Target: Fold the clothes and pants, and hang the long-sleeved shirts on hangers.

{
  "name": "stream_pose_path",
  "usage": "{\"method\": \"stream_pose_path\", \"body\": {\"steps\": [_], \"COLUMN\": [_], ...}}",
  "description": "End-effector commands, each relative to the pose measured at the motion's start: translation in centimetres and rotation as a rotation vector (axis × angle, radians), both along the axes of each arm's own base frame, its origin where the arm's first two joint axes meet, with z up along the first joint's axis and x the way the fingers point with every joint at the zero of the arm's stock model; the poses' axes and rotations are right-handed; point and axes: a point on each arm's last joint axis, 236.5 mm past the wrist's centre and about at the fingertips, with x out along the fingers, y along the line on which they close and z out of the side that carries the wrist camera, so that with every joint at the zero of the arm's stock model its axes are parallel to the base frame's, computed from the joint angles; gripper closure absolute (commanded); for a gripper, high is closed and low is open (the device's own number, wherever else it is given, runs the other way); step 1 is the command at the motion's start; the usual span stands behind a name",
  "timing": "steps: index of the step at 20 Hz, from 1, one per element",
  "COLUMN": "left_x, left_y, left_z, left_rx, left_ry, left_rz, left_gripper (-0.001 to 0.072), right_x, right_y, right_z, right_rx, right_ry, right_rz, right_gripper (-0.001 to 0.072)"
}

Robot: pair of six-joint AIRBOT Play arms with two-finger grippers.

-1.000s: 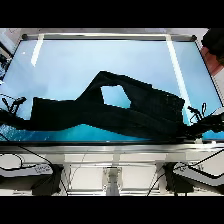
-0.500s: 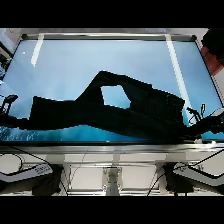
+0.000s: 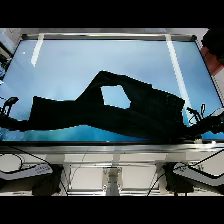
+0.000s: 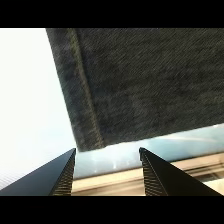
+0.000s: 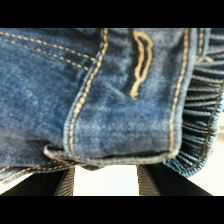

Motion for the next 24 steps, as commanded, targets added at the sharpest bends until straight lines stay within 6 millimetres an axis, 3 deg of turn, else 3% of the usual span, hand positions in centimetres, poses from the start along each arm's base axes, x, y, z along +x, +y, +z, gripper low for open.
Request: {"method": "stream_pose_path", "body": {"steps": [1, 5, 9, 11, 12, 13, 14, 15, 16, 20, 24], "left_x": [-0.5, 0.3, 0.4, 0.6, 0.8, 0.9, 1.0, 1.3, 1.9, 6.0, 11.4], "left_y": [0.3, -1.1, -1.2, -1.1, -1.1, -1.2, -1.3, -1.5, -1.9, -2.6, -2.7], "left_z": [-0.4, -1.3, -1.8, -1.8, -1.8, -1.7, -1.7, -1.5, -1.2, 2.6, 10.5], "left_rx": [-0.005, -0.084, -0.091, -0.091, -0.090, -0.094, -0.098, -0.110, -0.127, -0.185, -0.243], "left_ry": [0.023, 0.009, 0.015, 0.004, -0.002, -0.005, -0.008, -0.022, -0.047, -0.213, -0.456], "left_rz": [0.019, 0.058, 0.059, 0.063, 0.066, 0.069, 0.072, 0.081, 0.094, 0.143, 0.203], "left_gripper": [0.0233, 0.0233, 0.0237, 0.0317, 0.0423, 0.0612, 0.0686, 0.0686, 0.0687, 0.0687, 0.0686], "right_x": [0.2, 0.2, 0.3, 0.6, 0.9, 1.0, 1.0, 1.0, 1.0, 3.0, 8.2], "right_y": [-0.2, -0.2, -0.2, -0.1, -0.2, -0.1, 0.0, 0.1, 0.0, -1.4, -3.4], "right_z": [-0.2, -0.2, -0.2, -0.2, -0.4, -0.5, -0.8, -0.9, -1.0, -0.5, 3.2], "right_rx": [-0.011, -0.011, -0.010, -0.009, -0.014, -0.016, -0.014, -0.014, -0.018, -0.069, -0.103], "right_ry": [-0.010, -0.010, -0.013, -0.024, -0.034, -0.040, -0.043, -0.044, -0.045, -0.101, -0.253], "right_rz": [-0.002, -0.002, -0.004, -0.013, -0.020, -0.028, -0.034, -0.037, -0.036, -0.071, -0.101], "right_gripper": [0.0326, 0.0326, 0.0326, 0.0329, 0.0355, 0.0426, 0.0520, 0.0654, 0.0693, 0.0694, 0.0694]}}
